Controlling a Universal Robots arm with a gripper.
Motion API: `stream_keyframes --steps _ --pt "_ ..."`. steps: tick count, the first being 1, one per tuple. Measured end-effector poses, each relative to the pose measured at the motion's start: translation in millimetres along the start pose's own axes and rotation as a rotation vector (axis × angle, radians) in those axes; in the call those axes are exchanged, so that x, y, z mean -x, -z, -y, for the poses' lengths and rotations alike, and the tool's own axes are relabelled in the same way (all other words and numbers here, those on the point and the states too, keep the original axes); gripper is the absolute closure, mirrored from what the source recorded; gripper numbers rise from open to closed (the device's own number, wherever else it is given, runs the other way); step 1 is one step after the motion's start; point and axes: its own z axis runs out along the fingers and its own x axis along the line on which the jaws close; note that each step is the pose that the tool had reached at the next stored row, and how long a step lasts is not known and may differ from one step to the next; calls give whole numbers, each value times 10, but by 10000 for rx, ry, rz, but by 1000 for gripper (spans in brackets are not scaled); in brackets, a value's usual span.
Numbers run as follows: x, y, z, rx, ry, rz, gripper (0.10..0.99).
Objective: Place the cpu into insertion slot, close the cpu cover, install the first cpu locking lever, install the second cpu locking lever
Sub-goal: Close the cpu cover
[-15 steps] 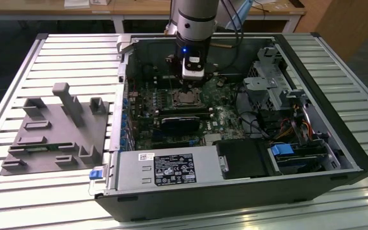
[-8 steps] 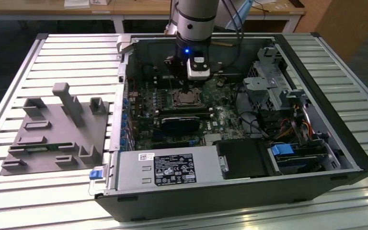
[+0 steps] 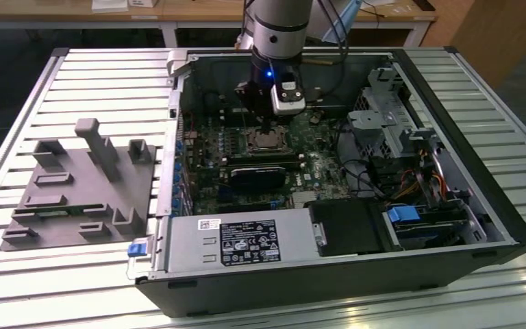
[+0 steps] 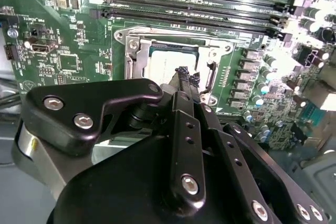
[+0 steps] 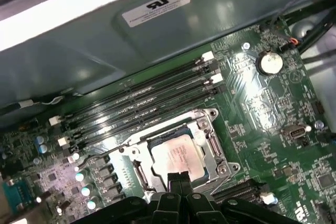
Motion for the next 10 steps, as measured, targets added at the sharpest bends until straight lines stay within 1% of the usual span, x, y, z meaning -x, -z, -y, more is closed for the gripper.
stream_keyframes --steps 4,6,10 --pt "0 -5 0 183 168 130 984" --pt "1 -10 0 255 327 169 984" --pt "0 -14 1 250 676 171 984"
